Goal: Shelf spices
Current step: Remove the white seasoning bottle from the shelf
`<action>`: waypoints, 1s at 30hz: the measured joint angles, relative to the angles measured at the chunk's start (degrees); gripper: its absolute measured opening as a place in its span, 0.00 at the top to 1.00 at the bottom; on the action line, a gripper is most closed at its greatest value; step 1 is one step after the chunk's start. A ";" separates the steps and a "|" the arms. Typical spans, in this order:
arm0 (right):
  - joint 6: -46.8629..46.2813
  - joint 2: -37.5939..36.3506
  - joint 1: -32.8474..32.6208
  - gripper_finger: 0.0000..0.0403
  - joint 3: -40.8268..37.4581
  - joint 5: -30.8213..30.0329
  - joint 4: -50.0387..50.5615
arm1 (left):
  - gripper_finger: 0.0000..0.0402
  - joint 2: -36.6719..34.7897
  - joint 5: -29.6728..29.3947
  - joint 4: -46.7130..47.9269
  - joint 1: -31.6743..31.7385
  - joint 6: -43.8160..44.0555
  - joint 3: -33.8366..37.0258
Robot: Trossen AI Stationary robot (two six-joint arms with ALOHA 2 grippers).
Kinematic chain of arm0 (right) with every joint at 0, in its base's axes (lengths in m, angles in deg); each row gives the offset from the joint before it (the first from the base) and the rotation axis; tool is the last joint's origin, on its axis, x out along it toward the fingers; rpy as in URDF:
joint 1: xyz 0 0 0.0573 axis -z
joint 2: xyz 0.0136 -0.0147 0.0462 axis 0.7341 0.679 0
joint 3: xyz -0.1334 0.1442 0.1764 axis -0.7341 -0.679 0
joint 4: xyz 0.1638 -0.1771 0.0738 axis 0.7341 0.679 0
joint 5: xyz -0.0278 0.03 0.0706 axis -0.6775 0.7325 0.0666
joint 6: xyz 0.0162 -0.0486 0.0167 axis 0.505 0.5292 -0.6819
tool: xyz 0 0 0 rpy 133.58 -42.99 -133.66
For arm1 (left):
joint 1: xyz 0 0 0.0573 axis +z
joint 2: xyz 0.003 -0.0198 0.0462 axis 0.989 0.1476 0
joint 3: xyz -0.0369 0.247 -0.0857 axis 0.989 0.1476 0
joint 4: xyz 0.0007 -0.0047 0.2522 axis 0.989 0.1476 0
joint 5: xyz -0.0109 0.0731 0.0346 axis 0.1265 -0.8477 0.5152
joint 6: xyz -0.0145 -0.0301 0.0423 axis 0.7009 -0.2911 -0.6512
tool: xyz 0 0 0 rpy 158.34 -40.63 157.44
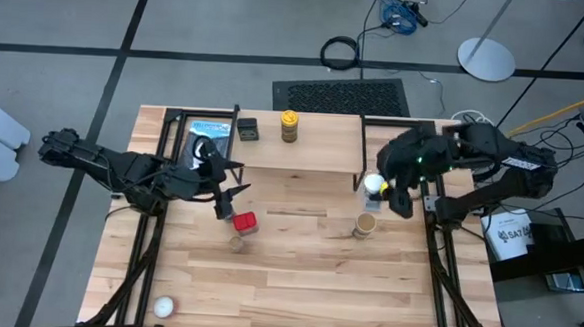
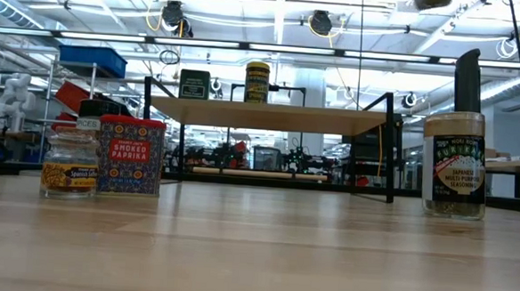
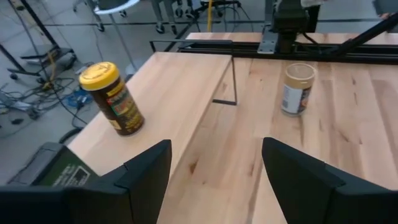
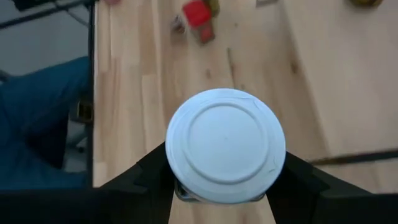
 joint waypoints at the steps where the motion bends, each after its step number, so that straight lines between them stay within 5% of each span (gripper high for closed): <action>1: -1.06 -0.02 -1.05 0.53 -1.03 -0.15 -0.55 | 0.35 0.00 0.56 0.02 0.00 0.00 0.00; 15: -18.49 -2.76 -17.92 0.53 -25.20 -6.44 -19.65 | 0.35 0.00 1.47 -0.37 -0.98 0.08 0.00; 30: -41.37 -4.07 -34.73 0.52 -38.92 -24.96 -23.08 | 0.35 0.02 1.86 -0.52 -1.22 1.55 0.00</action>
